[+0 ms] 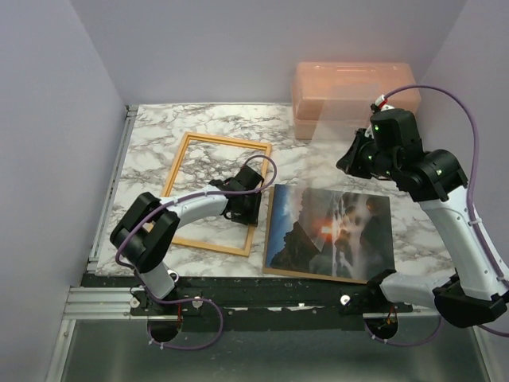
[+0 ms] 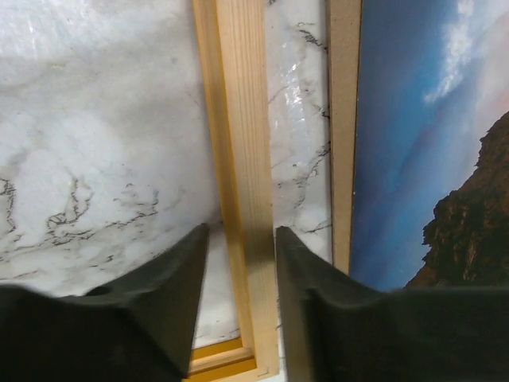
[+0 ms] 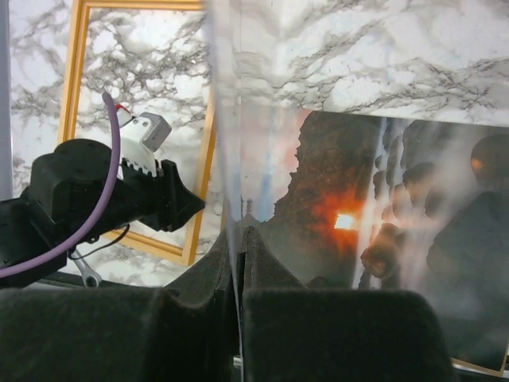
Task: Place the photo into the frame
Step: Move the photo frame to the center of the board.
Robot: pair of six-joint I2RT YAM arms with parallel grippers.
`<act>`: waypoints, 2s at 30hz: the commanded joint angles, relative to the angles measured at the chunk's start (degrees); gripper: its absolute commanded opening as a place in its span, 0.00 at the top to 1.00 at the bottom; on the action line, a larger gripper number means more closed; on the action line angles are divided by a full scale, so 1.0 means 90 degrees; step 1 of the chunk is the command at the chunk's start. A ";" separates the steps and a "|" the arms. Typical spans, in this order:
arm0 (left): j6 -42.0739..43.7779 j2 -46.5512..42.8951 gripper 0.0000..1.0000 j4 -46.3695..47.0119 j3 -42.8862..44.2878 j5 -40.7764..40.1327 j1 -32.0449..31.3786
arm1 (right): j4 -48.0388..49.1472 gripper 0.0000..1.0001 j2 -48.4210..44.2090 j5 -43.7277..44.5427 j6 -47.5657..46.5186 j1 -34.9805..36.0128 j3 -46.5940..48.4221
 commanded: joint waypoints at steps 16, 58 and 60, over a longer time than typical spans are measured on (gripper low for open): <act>-0.1401 -0.0701 1.00 -0.0198 0.0479 0.0656 -0.0285 | -0.0177 1.00 -0.0388 0.0482 -0.0001 -0.0026 -0.0158; -0.2726 -0.1608 0.12 0.4242 -0.1700 0.2950 0.0790 | 0.0083 1.00 -0.0427 0.0128 -0.0075 -0.0025 -0.0802; -0.2667 -0.1925 0.12 0.4226 -0.2075 0.3041 0.1199 | 0.0121 1.00 -0.0411 0.0092 -0.0094 -0.0021 -0.0852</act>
